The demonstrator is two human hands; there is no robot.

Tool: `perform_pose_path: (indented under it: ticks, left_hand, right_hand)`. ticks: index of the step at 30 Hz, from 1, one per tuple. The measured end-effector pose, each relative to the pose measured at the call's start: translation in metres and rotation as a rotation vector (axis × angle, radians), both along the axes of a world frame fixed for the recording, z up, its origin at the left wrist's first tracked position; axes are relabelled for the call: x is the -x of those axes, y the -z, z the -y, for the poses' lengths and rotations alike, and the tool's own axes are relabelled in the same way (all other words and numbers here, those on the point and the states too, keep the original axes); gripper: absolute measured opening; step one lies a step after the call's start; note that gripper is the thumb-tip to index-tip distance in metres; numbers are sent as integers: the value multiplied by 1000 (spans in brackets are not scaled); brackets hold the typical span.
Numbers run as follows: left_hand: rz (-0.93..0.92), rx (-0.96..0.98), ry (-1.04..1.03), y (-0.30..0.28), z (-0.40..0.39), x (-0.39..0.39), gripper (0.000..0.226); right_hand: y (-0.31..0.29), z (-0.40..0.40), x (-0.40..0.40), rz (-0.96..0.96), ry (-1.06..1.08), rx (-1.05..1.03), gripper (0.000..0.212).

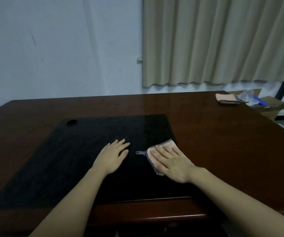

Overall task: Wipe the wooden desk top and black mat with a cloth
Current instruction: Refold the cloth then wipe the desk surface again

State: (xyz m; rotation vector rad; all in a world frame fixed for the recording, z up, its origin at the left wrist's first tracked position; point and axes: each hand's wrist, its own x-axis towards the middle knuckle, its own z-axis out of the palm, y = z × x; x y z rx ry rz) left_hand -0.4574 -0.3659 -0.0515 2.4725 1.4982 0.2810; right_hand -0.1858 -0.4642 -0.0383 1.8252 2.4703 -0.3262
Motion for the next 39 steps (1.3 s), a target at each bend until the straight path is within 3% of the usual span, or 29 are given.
perform_pose_path:
  ticks: [3, 7, 10, 11, 14, 18, 20, 26, 28, 30, 32, 36, 39]
  left_hand:
    - [2, 13, -6, -1, -1, 1, 49]
    - [3, 9, -8, -1, 4, 1, 48]
    - [3, 5, -18, -3, 5, 0, 48]
    - [0, 7, -19, -3, 5, 0, 48]
    - [3, 11, -15, -3, 3, 0, 47]
    - [-8, 2, -14, -2, 2, -2, 47]
    - [-10, -10, -17, -1, 1, -2, 47]
    - [3, -23, -22, 5, -3, 0, 47]
    - [9, -35, -24, 6, -3, 0, 47]
    - [17, -50, -29, 8, -3, 0, 47]
    - [9, -52, -24, 7, -3, -1, 47]
    - [-4, -45, -25, 5, -1, -2, 47]
    - [0, -32, -24, 5, -1, -1, 46]
  right_hand:
    - [-9, -1, -16, -16, -6, 26, 75]
    - [-9, -36, -36, 54, 146, 79, 118]
    - [-7, -42, -25, 86, 223, 70, 82]
    - [-6, -39, -19, 81, 210, 62, 83]
    - [0, -5, 2, 69, 107, 17, 118]
    - [3, 52, 23, -25, -1, -6, 90]
    - [1, 58, 19, -38, -26, 13, 87]
    - [7, 4, -6, 10, 105, -8, 124]
    - [8, -12, -4, 0, 145, -3, 113]
    - [6, -21, 0, 18, 161, -5, 77]
    - [4, -19, 6, 33, 142, -6, 63]
    - [1, 21, 12, 17, -21, 32, 94]
    - [-3, 41, -2, -27, -72, 58, 89]
